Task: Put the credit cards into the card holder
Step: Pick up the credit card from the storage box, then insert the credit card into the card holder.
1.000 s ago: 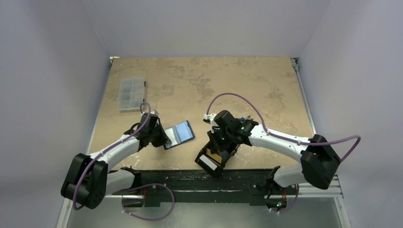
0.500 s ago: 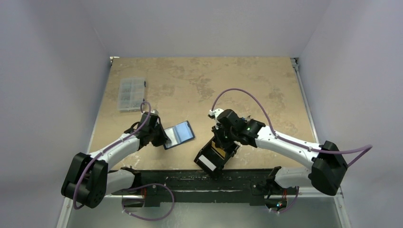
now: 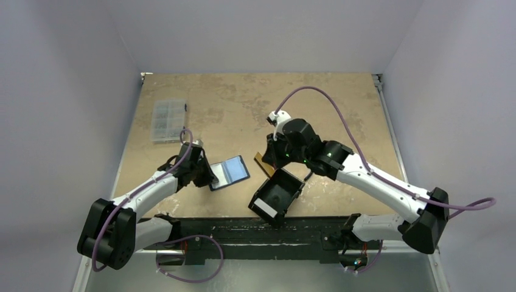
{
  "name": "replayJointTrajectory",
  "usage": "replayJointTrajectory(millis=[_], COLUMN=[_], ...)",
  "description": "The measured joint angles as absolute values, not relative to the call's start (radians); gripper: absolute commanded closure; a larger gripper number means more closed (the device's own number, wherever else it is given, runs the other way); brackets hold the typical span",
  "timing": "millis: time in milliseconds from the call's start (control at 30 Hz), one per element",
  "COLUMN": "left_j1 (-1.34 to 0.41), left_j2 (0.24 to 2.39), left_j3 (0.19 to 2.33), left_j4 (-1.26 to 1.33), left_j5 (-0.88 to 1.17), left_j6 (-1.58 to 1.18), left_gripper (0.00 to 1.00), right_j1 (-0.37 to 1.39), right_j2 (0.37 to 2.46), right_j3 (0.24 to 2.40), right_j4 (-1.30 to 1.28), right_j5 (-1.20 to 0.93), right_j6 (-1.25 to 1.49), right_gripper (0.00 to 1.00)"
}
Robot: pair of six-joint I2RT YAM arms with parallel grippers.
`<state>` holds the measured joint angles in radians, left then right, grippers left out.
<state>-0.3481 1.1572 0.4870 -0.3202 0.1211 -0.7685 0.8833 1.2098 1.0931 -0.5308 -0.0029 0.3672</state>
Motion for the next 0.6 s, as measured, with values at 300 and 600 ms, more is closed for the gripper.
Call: replayJointTrajectory(millis=[300, 600], left_j1=[-0.345, -0.25], left_j2=[1.148, 1.015], left_j3=[0.49, 0.49], left_j4=[-0.301, -0.208], left_j5=[0.179, 0.364], left_j6=[-0.765, -0.766], left_gripper=[0.82, 0.6], right_j1=[0.883, 0.839], right_j2=[1.523, 1.585], right_j3=[1.168, 1.136], right_j4=[-0.185, 0.027], right_j5=[-0.153, -0.236], right_j6=[0.532, 0.675], right_gripper=[1.0, 1.0])
